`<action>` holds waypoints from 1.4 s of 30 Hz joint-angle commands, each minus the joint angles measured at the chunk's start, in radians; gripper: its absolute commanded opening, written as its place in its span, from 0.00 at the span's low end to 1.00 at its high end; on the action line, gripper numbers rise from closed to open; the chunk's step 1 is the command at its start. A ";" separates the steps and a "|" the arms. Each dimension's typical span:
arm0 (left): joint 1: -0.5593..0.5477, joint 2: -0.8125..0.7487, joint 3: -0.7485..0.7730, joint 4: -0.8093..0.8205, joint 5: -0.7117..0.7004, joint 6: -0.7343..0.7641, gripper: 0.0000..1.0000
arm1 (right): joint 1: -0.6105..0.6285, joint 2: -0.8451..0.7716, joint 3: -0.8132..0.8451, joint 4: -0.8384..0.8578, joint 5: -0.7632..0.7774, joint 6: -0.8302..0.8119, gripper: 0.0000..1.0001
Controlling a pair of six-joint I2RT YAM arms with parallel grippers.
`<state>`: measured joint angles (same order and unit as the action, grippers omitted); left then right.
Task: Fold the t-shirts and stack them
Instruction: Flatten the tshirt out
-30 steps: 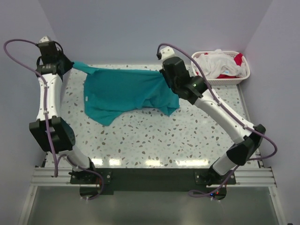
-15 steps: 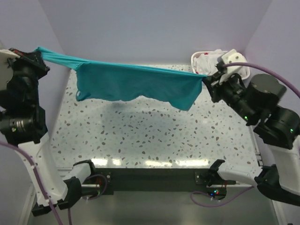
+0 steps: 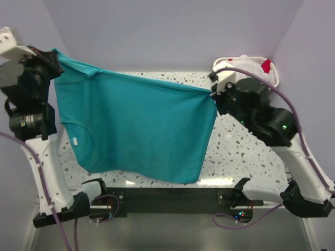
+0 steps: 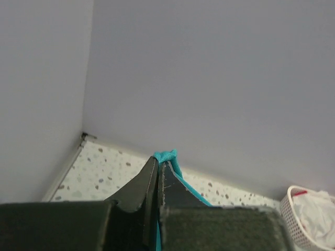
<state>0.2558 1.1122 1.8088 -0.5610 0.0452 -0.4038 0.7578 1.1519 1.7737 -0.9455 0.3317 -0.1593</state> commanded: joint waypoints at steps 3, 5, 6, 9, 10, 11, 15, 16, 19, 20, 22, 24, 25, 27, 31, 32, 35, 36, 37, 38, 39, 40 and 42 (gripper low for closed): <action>-0.070 0.182 -0.307 0.209 0.044 0.029 0.00 | -0.028 0.138 -0.246 0.169 0.148 -0.022 0.00; -0.122 0.288 -0.374 0.269 -0.005 0.065 0.00 | -0.061 0.236 -0.338 0.273 0.148 -0.034 0.00; -0.154 0.332 -0.385 0.285 -0.025 0.068 0.00 | -0.080 0.270 -0.365 0.315 0.147 -0.045 0.00; -0.165 0.509 -0.388 0.326 -0.025 0.033 0.00 | -0.135 0.417 -0.410 0.430 0.144 -0.065 0.00; -0.165 0.547 -0.384 0.357 -0.027 0.010 0.00 | -0.165 0.489 -0.410 0.488 0.136 -0.072 0.00; -0.165 0.617 -0.379 0.368 -0.030 -0.004 0.00 | -0.178 0.521 -0.407 0.513 0.124 -0.080 0.00; -0.164 0.783 -0.292 0.391 -0.022 -0.046 0.00 | -0.244 0.698 -0.324 0.563 0.093 -0.111 0.00; -0.165 0.813 -0.275 0.391 -0.018 -0.058 0.00 | -0.265 0.725 -0.309 0.573 0.092 -0.117 0.00; -0.165 0.940 -0.203 0.374 -0.001 -0.066 0.00 | -0.299 0.827 -0.251 0.576 0.075 -0.138 0.00; -0.164 0.955 -0.192 0.374 0.002 -0.067 0.00 | -0.305 0.859 -0.237 0.574 0.073 -0.140 0.00; -0.164 0.985 -0.161 0.377 0.004 -0.067 0.00 | -0.319 0.888 -0.209 0.580 0.066 -0.147 0.00; -0.164 1.020 -0.123 0.366 0.004 -0.067 0.00 | -0.328 0.920 -0.186 0.588 0.067 -0.157 0.00; -0.164 1.043 -0.109 0.363 0.007 -0.073 0.00 | -0.334 0.931 -0.177 0.593 0.076 -0.160 0.00; -0.164 1.063 -0.059 0.346 0.019 -0.079 0.00 | -0.341 0.956 -0.137 0.584 0.093 -0.170 0.00; -0.165 1.066 -0.029 0.297 0.030 -0.096 0.00 | -0.347 0.956 -0.109 0.560 0.110 -0.178 0.00; -0.165 1.039 -0.037 0.296 0.015 -0.099 0.00 | -0.347 0.950 -0.112 0.563 0.112 -0.175 0.00; -0.165 0.993 -0.074 0.317 0.005 -0.109 0.00 | -0.351 0.925 -0.123 0.582 0.119 -0.164 0.00; -0.164 0.988 -0.066 0.314 0.004 -0.107 0.00 | -0.353 0.927 -0.109 0.573 0.110 -0.160 0.00; -0.164 0.991 -0.060 0.293 -0.002 -0.112 0.00 | -0.353 0.928 -0.105 0.564 0.112 -0.157 0.00; -0.164 0.991 -0.057 0.280 -0.011 -0.113 0.00 | -0.353 0.934 -0.102 0.562 0.113 -0.155 0.00; -0.164 0.989 -0.060 0.262 -0.011 -0.119 0.00 | -0.354 0.934 -0.100 0.559 0.116 -0.151 0.00; -0.165 0.986 -0.068 0.259 -0.010 -0.128 0.00 | -0.354 0.934 -0.099 0.545 0.115 -0.148 0.00; -0.165 0.954 -0.115 0.259 -0.014 -0.138 0.00 | -0.353 0.919 -0.106 0.527 0.106 -0.134 0.00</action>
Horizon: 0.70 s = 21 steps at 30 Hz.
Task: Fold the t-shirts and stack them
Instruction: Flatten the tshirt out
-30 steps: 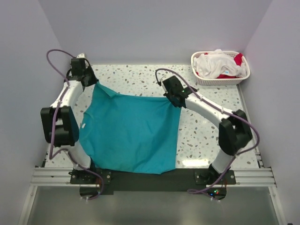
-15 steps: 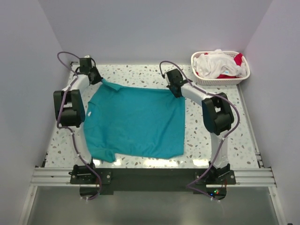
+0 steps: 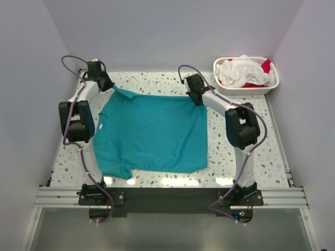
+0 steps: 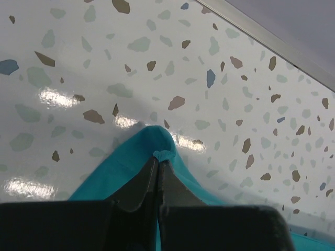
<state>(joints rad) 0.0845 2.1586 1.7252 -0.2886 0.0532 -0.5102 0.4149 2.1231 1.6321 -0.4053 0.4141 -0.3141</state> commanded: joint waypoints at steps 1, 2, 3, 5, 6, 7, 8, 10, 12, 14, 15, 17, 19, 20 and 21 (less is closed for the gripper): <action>0.006 -0.107 -0.047 -0.014 -0.033 -0.036 0.00 | -0.011 -0.061 0.023 -0.013 0.014 0.023 0.00; 0.008 -0.141 -0.064 -0.015 -0.041 -0.036 0.00 | -0.011 -0.077 0.009 -0.010 0.011 0.024 0.00; 0.008 -0.160 -0.096 -0.015 -0.050 -0.036 0.00 | -0.011 -0.103 -0.015 -0.012 0.006 0.027 0.00; 0.008 -0.213 -0.137 -0.024 -0.050 -0.042 0.00 | -0.010 -0.123 -0.035 -0.020 0.000 0.032 0.00; 0.008 -0.229 -0.150 -0.033 -0.077 -0.045 0.00 | -0.010 -0.139 -0.050 -0.026 -0.001 0.035 0.00; 0.008 -0.262 -0.163 -0.052 -0.085 -0.056 0.00 | -0.011 -0.147 -0.058 -0.033 0.002 0.036 0.00; 0.008 -0.281 -0.180 -0.052 -0.090 -0.057 0.00 | -0.010 -0.155 -0.069 -0.035 0.002 0.040 0.00; 0.008 -0.337 -0.234 -0.053 -0.098 -0.062 0.00 | -0.010 -0.181 -0.092 -0.049 0.003 0.044 0.00; 0.006 -0.374 -0.288 -0.055 -0.113 -0.063 0.00 | -0.008 -0.201 -0.124 -0.055 -0.001 0.055 0.00; 0.008 -0.422 -0.344 -0.057 -0.131 -0.068 0.00 | -0.008 -0.233 -0.149 -0.058 -0.014 0.067 0.00; 0.008 -0.436 -0.363 -0.055 -0.133 -0.070 0.00 | -0.008 -0.242 -0.175 -0.056 -0.020 0.073 0.00; 0.009 -0.459 -0.397 -0.050 -0.135 -0.077 0.00 | -0.005 -0.256 -0.195 -0.059 -0.032 0.079 0.00; 0.009 -0.464 -0.435 -0.049 -0.135 -0.082 0.00 | 0.007 -0.255 -0.212 -0.076 -0.021 0.084 0.00; 0.009 -0.462 -0.453 -0.047 -0.128 -0.085 0.00 | 0.012 -0.253 -0.216 -0.079 -0.020 0.090 0.00; 0.011 -0.457 -0.460 -0.031 -0.124 -0.085 0.00 | 0.022 -0.253 -0.227 -0.082 -0.021 0.090 0.00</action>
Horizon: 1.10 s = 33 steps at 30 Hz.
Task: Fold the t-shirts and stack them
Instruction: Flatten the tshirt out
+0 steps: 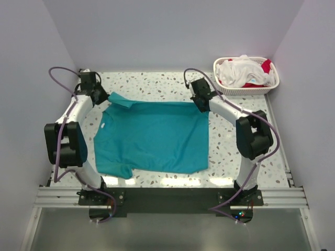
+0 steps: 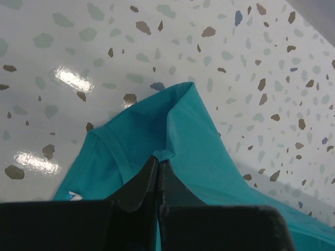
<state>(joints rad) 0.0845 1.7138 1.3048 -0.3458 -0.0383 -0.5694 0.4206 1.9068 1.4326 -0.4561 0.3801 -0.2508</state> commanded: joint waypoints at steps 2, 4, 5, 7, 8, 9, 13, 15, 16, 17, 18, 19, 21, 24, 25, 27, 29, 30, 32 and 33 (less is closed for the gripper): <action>0.008 0.000 -0.047 0.040 -0.022 -0.038 0.00 | 0.027 -0.037 -0.038 -0.039 0.020 0.034 0.00; 0.009 0.027 -0.032 0.059 -0.012 -0.041 0.00 | 0.033 -0.032 -0.041 -0.036 0.031 0.047 0.00; 0.011 0.041 -0.018 0.060 -0.008 -0.041 0.00 | 0.033 -0.029 -0.040 -0.036 0.034 0.051 0.00; 0.008 0.090 0.065 0.057 0.012 -0.040 0.00 | 0.032 -0.008 0.004 -0.035 0.060 0.061 0.00; 0.008 0.105 0.086 0.059 0.018 -0.040 0.00 | 0.033 0.004 0.005 -0.041 0.071 0.061 0.00; 0.008 0.122 0.109 0.064 0.024 -0.040 0.00 | 0.033 0.035 0.046 -0.042 0.080 0.051 0.00; 0.008 0.239 0.234 0.080 0.031 -0.034 0.00 | 0.029 0.131 0.159 -0.021 0.178 0.016 0.11; 0.008 0.282 0.290 0.114 0.040 -0.032 0.00 | 0.024 0.181 0.234 -0.003 0.254 0.005 0.18; 0.008 0.331 0.310 0.119 0.061 -0.033 0.00 | 0.015 0.230 0.262 -0.001 0.275 0.008 0.25; 0.008 0.357 0.353 0.123 0.086 -0.034 0.00 | 0.011 0.251 0.293 -0.001 0.295 0.021 0.29; 0.008 0.381 0.373 0.137 0.098 -0.034 0.00 | 0.006 0.271 0.354 -0.003 0.319 0.031 0.34; 0.006 0.427 0.390 0.143 0.107 -0.034 0.03 | -0.005 0.293 0.383 -0.007 0.327 0.039 0.44; 0.006 0.469 0.450 0.149 0.130 -0.026 0.19 | -0.011 0.340 0.461 -0.016 0.345 0.059 0.52; 0.006 0.509 0.517 0.145 0.129 -0.006 0.58 | -0.013 0.362 0.532 -0.050 0.373 0.079 0.65; 0.006 0.500 0.525 0.149 0.126 0.003 0.77 | -0.013 0.357 0.538 -0.068 0.370 0.090 0.67; 0.006 0.474 0.525 0.154 0.114 0.009 0.89 | -0.016 0.325 0.535 -0.093 0.344 0.137 0.69; 0.006 0.410 0.489 0.156 0.110 0.016 0.96 | -0.019 0.290 0.519 -0.144 0.240 0.175 0.69; 0.006 0.382 0.467 0.157 0.103 0.017 0.96 | -0.017 0.249 0.479 -0.156 0.189 0.203 0.69; 0.003 0.293 0.391 0.151 0.075 0.025 0.97 | -0.019 0.203 0.422 -0.176 0.029 0.243 0.69; 0.001 0.265 0.364 0.128 0.061 0.032 0.96 | -0.019 0.151 0.346 -0.171 -0.021 0.299 0.66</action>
<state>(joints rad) 0.0845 2.1468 1.7206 -0.2432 0.0631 -0.5652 0.3992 2.2116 1.8721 -0.5747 0.5583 -0.0856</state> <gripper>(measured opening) 0.965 0.678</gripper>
